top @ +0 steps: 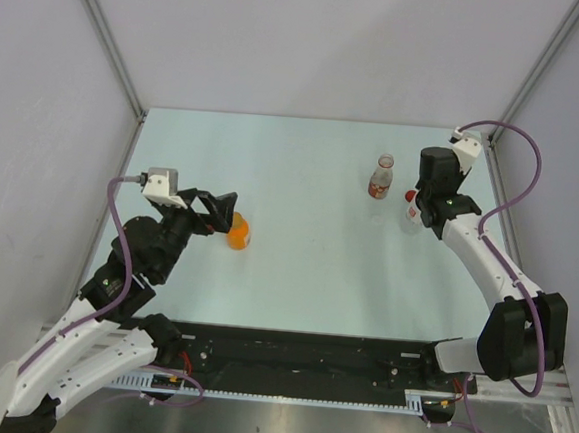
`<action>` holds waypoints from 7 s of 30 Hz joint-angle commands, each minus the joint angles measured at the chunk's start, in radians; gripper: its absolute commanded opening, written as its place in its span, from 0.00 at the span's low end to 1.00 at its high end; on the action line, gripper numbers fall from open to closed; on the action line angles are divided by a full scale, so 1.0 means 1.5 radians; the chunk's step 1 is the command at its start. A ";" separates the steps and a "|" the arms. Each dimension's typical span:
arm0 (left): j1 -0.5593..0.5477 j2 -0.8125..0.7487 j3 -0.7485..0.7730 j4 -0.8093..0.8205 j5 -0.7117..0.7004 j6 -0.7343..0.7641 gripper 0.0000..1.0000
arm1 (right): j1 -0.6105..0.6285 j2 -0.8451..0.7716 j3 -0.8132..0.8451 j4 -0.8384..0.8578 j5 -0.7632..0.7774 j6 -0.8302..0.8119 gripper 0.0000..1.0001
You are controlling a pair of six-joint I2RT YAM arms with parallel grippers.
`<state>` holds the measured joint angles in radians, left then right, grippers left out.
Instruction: Unscrew the bottle caps
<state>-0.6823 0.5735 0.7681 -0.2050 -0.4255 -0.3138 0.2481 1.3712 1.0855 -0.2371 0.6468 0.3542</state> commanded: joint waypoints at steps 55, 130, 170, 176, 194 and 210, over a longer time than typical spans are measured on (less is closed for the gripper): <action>0.016 0.023 0.056 -0.100 -0.155 -0.028 1.00 | 0.387 -0.243 0.010 -0.073 -0.044 0.040 0.74; 0.270 0.087 -0.053 0.345 0.809 -0.203 1.00 | 0.337 -0.111 0.101 0.092 -0.402 0.160 0.00; 0.121 0.236 0.038 0.419 0.942 -0.081 0.95 | 0.358 -0.149 0.037 0.290 -0.748 0.262 0.00; 0.115 0.250 0.035 0.421 0.958 -0.087 0.93 | 0.369 -0.147 0.037 0.296 -0.741 0.253 0.00; 0.094 0.257 0.038 0.391 0.965 -0.070 0.75 | 0.406 -0.169 0.037 0.301 -0.653 0.183 0.00; 0.094 0.256 0.042 0.359 0.937 -0.037 0.44 | 0.448 -0.208 0.037 0.227 -0.551 0.126 0.54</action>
<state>-0.5350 0.9668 0.7895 0.3531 1.0168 -0.4358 0.9051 1.1156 1.1324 0.1268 -0.2352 0.5655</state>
